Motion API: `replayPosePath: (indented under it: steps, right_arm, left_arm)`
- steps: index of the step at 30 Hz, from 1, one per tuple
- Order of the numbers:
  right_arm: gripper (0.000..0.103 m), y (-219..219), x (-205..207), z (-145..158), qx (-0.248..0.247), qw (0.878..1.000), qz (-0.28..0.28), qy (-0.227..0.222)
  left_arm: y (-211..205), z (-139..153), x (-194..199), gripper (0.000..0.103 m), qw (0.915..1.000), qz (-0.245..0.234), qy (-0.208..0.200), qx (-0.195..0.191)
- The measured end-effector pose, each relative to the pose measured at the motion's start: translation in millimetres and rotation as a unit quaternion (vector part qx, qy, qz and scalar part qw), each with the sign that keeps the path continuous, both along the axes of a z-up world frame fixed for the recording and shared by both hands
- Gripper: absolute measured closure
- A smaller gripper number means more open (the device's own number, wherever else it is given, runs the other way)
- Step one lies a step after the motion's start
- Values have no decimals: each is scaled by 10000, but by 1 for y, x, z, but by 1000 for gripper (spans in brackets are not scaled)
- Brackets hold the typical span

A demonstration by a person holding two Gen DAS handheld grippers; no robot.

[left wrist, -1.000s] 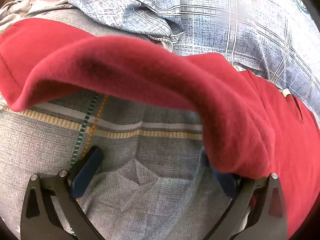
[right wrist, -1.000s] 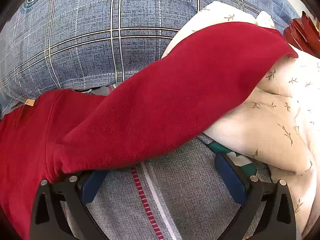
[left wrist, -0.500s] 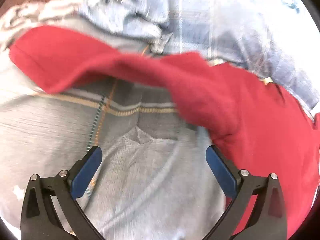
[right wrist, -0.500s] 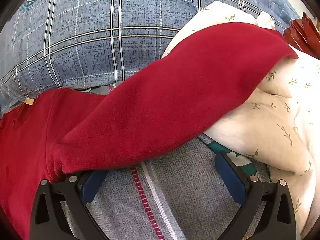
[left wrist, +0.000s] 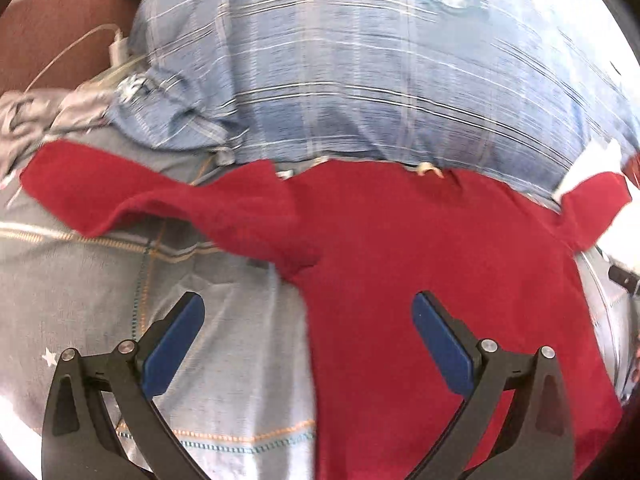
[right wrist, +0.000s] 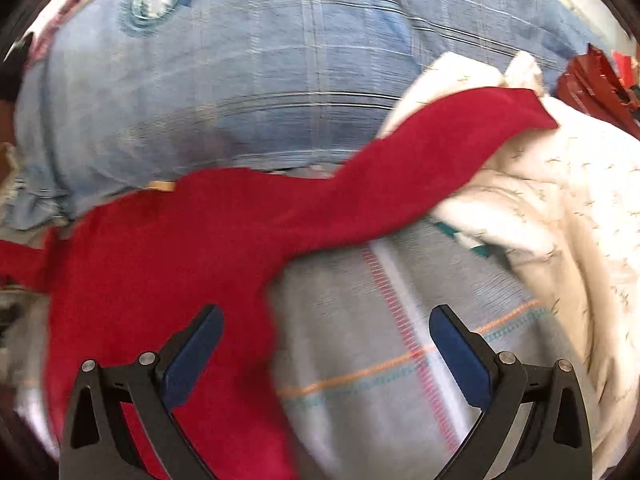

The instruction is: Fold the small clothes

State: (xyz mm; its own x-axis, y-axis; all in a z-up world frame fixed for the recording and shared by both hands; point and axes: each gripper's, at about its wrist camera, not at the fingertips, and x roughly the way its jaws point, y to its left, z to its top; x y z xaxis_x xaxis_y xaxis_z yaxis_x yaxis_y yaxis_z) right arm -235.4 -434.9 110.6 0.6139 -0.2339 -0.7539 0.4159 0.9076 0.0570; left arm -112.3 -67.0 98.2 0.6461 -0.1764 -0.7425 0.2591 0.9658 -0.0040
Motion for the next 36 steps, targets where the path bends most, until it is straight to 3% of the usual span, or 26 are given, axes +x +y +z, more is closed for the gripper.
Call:
replayPosePath:
  steps: [7, 12, 17, 26, 31, 36]
  right_arm:
    - [0, 46, -9, 56, -185, 9979, 606, -160]
    - [0, 62, -8, 76, -192, 9964, 788, -236]
    - [0, 79, -2, 96, 405, 9918, 1187, -252]
    - [0, 103, 10, 137, 825, 9815, 1643, -533]
    - [0, 105, 14, 161, 1547, 9676, 1910, -581]
    - [0, 110, 9, 187, 1166, 9722, 1901, -710]
  left_arm:
    - [-19, 17, -11, 0, 9993, -307, -195, -23]
    - [-24, 22, -16, 0, 9988, -394, -271, -88]
    - [-26, 26, -15, 0, 9987, -423, -277, -91]
    - [-21, 48, -18, 0, 9981, -389, -455, -130]
    - [-18, 56, -16, 0, 9980, -408, -433, -204]
    - [-18, 61, -17, 0, 9974, -375, -581, -217]
